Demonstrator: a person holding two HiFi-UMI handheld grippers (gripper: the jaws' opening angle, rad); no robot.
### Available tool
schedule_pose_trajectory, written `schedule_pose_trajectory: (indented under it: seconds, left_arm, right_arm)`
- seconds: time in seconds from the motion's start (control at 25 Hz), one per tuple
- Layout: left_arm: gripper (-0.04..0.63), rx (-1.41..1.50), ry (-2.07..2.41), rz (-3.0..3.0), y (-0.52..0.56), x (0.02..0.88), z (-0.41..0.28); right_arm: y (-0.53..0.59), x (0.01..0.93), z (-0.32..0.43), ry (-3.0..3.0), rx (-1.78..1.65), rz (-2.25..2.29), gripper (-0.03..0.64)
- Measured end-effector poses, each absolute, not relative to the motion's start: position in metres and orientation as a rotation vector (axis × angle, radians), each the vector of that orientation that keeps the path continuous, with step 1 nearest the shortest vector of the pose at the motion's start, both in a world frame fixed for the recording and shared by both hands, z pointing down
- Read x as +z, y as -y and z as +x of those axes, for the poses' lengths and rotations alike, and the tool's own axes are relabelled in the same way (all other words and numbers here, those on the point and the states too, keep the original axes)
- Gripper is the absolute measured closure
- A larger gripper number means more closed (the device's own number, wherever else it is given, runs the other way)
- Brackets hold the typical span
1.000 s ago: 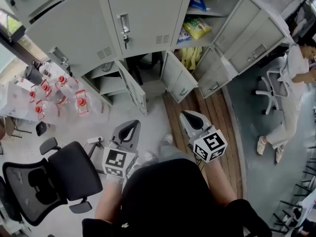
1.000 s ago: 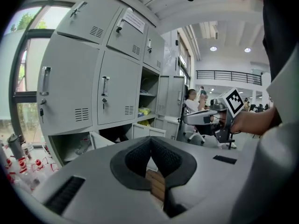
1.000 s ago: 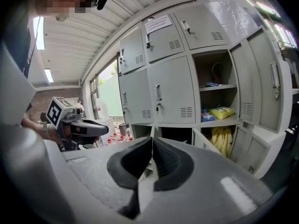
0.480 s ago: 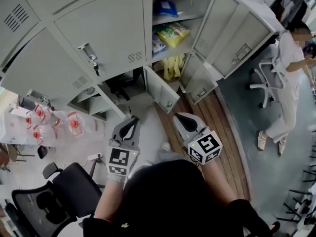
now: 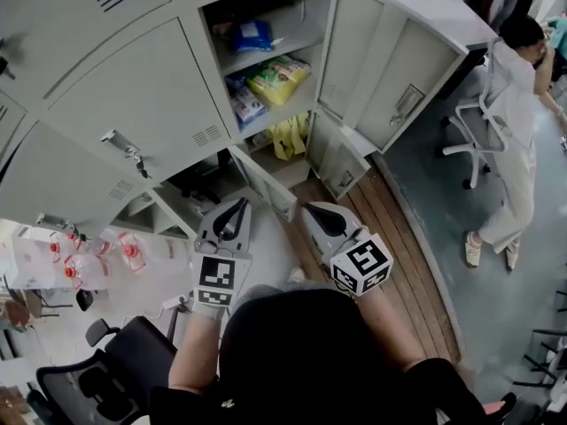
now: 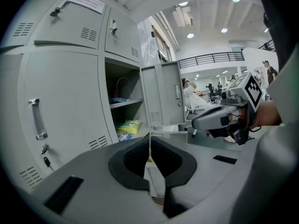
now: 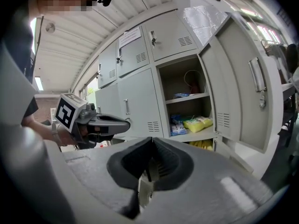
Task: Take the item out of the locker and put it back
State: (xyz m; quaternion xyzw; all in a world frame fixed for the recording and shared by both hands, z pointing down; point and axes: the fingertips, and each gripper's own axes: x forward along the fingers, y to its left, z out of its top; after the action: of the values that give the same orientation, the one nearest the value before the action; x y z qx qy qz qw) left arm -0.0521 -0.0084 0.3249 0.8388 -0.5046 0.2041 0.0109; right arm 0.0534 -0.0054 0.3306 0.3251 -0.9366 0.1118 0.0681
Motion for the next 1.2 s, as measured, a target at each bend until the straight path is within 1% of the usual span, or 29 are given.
schedule_pose_trajectory:
  seconds: [0.52,0.68,0.92,1.08,1.2]
  left_arm:
    - [0.577,0.714,1.615,2.718,0.102,0.288,-0.009]
    - [0.523,0.735,1.606,2.751,0.129,0.278,-0.002]
    - [0.491,0.787,1.607,2.787,0.164,0.270,0.002]
    - [0.460,0.769,1.620,2.789,0.185,0.266,0.002]
    - [0.428,0.829,1.641,2.821,0.201,0.262,0.006]
  right_arm:
    - [0.047,0.320,0.083,2.812,0.366,1.096,0.617]
    - [0.061,0.317,0.091,2.792,0.373,1.164,0.617]
    - [0.079,0.309,0.095,2.775,0.356,1.250,0.617]
    - [0.088,0.304,0.094,2.770,0.347,1.290,0.617]
    - [0.092,0.302,0.092,2.762,0.337,1.305,0.617]
